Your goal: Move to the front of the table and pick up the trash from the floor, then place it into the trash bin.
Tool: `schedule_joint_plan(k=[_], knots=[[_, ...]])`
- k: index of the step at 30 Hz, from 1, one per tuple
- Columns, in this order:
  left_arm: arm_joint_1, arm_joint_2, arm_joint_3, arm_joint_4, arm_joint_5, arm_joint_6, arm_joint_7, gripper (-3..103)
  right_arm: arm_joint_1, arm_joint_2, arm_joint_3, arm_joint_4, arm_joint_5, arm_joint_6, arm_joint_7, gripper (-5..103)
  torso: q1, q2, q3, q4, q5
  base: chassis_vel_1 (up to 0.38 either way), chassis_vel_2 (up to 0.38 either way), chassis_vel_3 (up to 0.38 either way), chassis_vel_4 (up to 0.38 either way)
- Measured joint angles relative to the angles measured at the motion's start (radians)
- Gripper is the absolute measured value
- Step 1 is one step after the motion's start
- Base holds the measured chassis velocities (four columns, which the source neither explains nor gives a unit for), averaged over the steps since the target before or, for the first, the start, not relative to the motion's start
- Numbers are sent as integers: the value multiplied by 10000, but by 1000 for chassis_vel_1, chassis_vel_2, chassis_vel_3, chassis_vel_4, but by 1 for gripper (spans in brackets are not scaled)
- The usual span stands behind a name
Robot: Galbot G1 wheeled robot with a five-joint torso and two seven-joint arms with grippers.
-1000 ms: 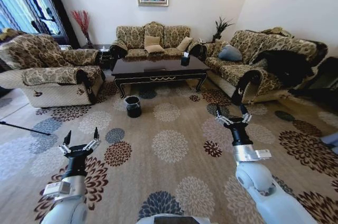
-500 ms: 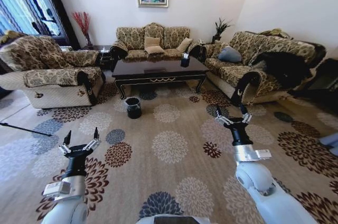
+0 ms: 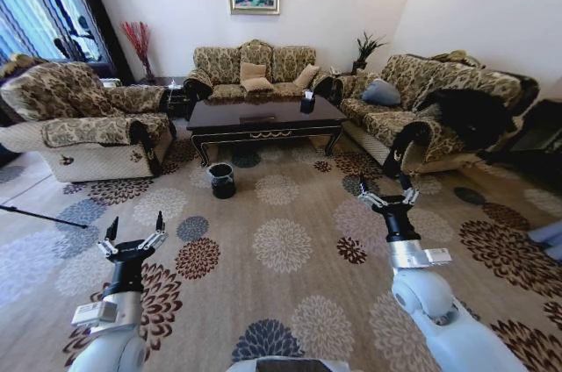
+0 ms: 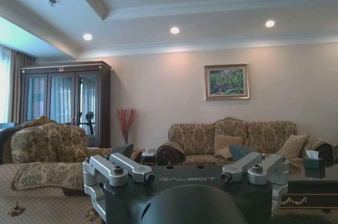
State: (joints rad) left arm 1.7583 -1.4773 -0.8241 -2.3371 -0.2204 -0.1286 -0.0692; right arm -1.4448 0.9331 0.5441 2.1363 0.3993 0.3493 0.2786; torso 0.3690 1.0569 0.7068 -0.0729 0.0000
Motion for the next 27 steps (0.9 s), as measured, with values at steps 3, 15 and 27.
schedule_joint_plan(k=[3,15,27], knots=[[0,0,0,0,0,0,0,100,0,0,0,0,0,0,0,100,81,190,107,0,0,0,0,0,0],[0,0,0,0,0,0,0,100,0,1,0,0,0,0,0,100,321,732,410,0,0,0,0,0,0],[0,0,0,0,0,0,0,100,0,0,0,0,0,0,-1,100,373,825,448,0,0,0,0,0,0]])
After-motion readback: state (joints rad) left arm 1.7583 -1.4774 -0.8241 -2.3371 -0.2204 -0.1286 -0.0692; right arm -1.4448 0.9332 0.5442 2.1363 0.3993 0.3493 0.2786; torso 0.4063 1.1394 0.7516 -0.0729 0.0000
